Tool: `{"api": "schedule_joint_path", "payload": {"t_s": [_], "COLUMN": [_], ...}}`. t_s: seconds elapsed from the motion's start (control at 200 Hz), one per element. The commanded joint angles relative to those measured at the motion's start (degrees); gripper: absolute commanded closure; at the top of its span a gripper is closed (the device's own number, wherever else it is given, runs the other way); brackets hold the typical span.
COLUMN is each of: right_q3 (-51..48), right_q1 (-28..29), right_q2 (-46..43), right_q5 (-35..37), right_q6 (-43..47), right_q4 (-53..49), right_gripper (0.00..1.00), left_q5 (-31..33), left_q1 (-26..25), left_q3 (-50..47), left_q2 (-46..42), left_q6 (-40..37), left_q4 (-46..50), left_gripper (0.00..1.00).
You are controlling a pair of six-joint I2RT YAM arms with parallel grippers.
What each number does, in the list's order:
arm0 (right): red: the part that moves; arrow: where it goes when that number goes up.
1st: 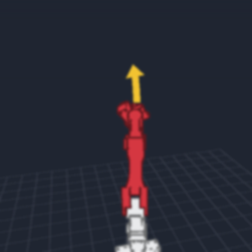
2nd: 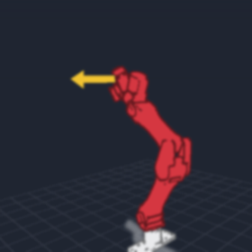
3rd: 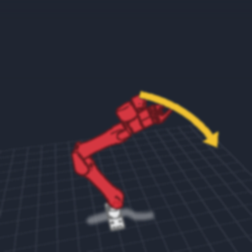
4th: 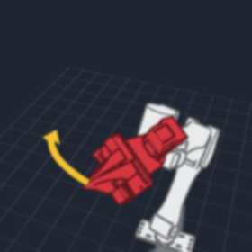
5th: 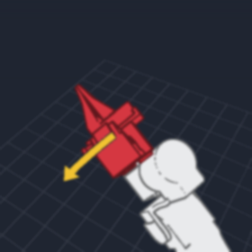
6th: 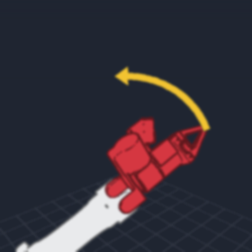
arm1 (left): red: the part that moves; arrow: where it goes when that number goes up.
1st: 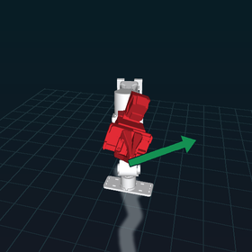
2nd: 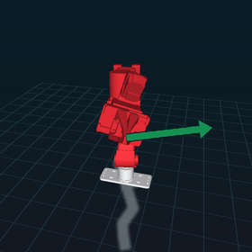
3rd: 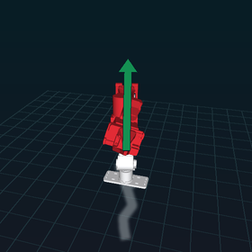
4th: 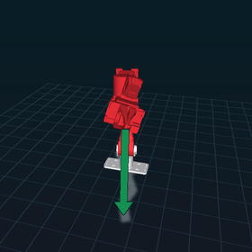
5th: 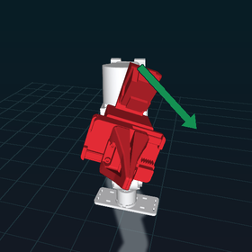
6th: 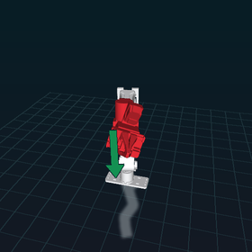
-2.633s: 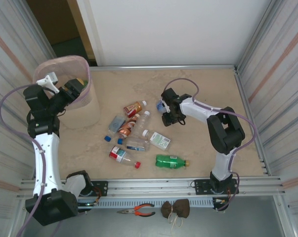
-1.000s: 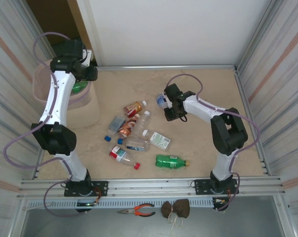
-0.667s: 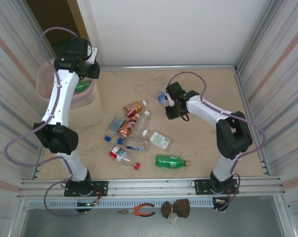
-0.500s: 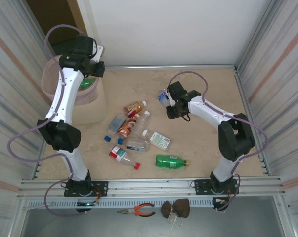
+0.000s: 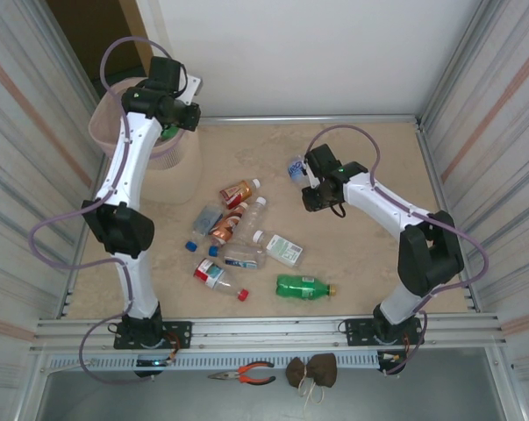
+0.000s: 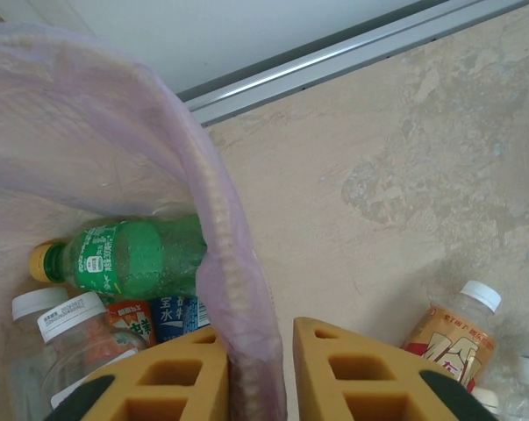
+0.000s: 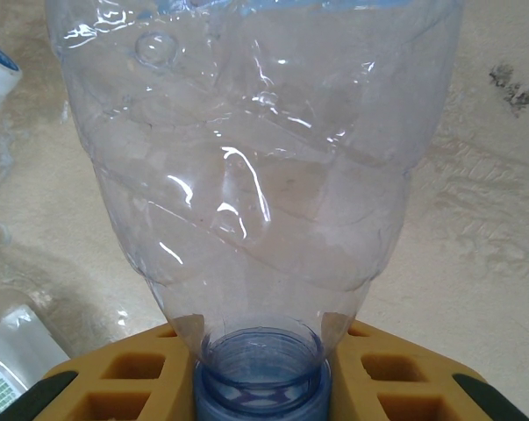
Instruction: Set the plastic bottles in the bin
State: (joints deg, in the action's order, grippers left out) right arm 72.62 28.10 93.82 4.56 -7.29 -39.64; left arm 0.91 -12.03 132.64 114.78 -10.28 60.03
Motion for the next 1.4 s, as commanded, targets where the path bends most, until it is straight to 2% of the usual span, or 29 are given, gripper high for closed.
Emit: {"api": "schedule_joint_path", "payload": {"t_s": [0.0, 0.24, 0.396, 0.506, 0.631, 0.706, 0.847, 0.987, 1.167, 1.393], "right_q3": [0.8, 0.6, -1.9, -5.7, -9.6, -9.9, -10.5, -13.2, -14.4, -16.5], "right_q1": [-0.3, -0.2, 0.6, 2.4, 5.2, 6.9, 12.6, 17.1, 20.2, 22.6], "right_q2": [-2.9, -7.8, -12.5, -16.6, -20.6, -22.0, -24.9, -28.4, -31.3, -35.4], "right_q5": [0.1, -3.7, -5.6, -5.6, -4.6, -5.5, -1.2, 4.1, 8.5, 8.9], "right_q6": [-1.6, -1.4, 3.7, 12.5, 26.5, 35.6, 53.9, 69.8, 84.0, 95.1], "right_q4": [-1.6, 1.1, 5.4, 10.4, 15.0, 14.0, 12.6, 16.9, 22.3, 28.1], "right_gripper": [0.78, 0.78, 0.8, 0.81, 0.85, 0.85, 0.89, 0.9, 0.93, 0.96], "left_q5": [-1.8, -3.0, -9.2, -15.2, -23.8, -28.5, -34.9, -37.1, -35.6, -30.4], "left_q1": [-0.4, -0.4, -0.4, -0.4, -0.3, -0.4, -1.3, -5.1, -13.4, -22.9], "left_q3": [2.2, 1.1, -1.4, -4.3, -8.1, -10.4, -13.0, -14.6, -16.1, -16.8], "left_q2": [-1.7, -7.0, -11.8, -15.4, -19.4, -21.3, -23.9, -25.4, -25.9, -24.5], "left_q6": [0.0, 0.9, 1.2, 1.1, 0.3, 0.0, -1.5, -4.4, -8.7, -11.2], "left_q4": [0.7, 0.8, 0.5, -0.1, -0.8, -1.1, -0.3, 2.9, 8.6, 15.9], "left_gripper": [0.72, 0.59, 0.5, 0.45, 0.4, 0.38, 0.36, 0.3, 0.22, 0.2]}}
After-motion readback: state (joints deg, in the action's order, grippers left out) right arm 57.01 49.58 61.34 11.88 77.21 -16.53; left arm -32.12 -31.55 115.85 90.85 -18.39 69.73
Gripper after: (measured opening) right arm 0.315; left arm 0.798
